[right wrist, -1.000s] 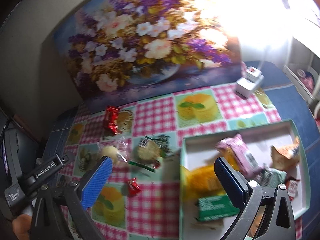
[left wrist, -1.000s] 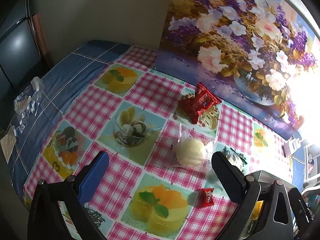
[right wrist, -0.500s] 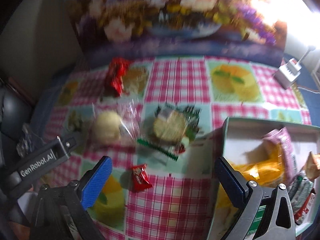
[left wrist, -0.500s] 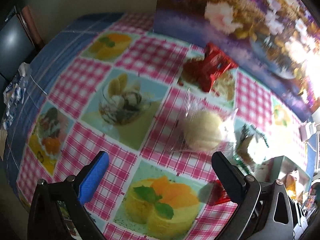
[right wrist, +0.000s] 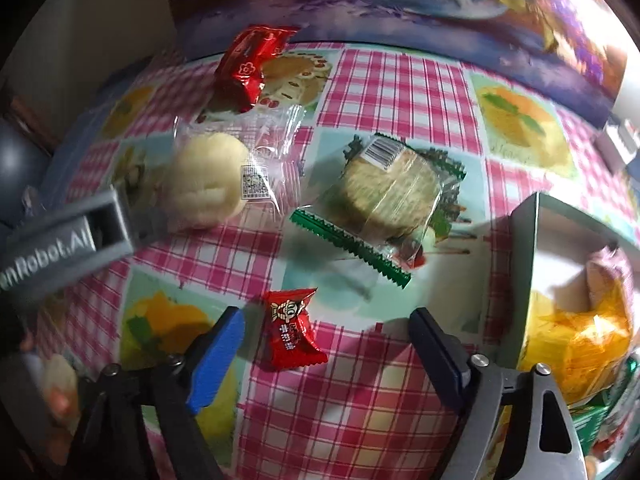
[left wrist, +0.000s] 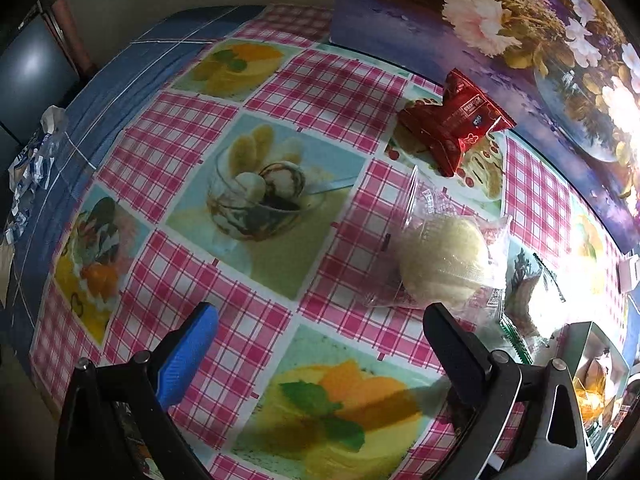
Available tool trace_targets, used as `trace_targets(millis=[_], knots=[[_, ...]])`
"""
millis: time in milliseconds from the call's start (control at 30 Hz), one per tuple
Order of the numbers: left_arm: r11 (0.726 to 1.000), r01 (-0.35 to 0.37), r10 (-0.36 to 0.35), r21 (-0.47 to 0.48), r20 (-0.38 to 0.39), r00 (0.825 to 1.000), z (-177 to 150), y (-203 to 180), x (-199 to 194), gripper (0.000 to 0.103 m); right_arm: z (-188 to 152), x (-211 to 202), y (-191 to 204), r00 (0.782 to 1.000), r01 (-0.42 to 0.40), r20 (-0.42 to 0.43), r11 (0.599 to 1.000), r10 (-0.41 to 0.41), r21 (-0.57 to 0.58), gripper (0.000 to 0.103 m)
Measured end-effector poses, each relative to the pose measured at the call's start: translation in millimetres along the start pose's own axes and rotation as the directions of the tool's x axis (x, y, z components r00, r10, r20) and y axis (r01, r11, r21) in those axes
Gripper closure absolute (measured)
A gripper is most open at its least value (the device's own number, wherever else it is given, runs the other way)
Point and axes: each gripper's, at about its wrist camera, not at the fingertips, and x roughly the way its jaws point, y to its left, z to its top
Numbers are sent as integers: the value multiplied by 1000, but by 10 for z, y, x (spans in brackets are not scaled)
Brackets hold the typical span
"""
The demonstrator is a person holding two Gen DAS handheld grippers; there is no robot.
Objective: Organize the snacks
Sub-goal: 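Move both open tools back toward the small red candy packet, then grasp the small red candy packet with the right tool while the left tool grasps the clear-wrapped cream bun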
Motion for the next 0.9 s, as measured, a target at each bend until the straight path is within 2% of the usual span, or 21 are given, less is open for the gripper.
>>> trace_targets(millis=[167, 400, 500, 667, 800, 900], knots=[[1000, 14, -14, 6, 11, 1000, 28, -48, -33, 1, -44, -13, 44, 998, 61, 18, 998, -60, -22, 50], [999, 37, -38, 14, 30, 999, 53, -105, -77, 1, -187, -90, -43, 998, 60, 17, 998, -60, -11, 75], [997, 67, -68, 28, 42, 997, 62, -151, -94, 1, -248, -108, -89, 998, 55, 25, 999, -55, 1, 81], [994, 86, -91, 74, 63, 994, 87, -297, -78, 1, -157, -40, -103, 998, 48, 51, 999, -48, -5, 82], [989, 126, -131, 73, 66, 989, 124, -353, -77, 1, -85, -8, -92, 998, 36, 53, 999, -37, 3, 82], [987, 117, -127, 112, 87, 988, 143, -477, -98, 1, -30, 22, -128, 999, 16, 50, 1000, -17, 20, 82]])
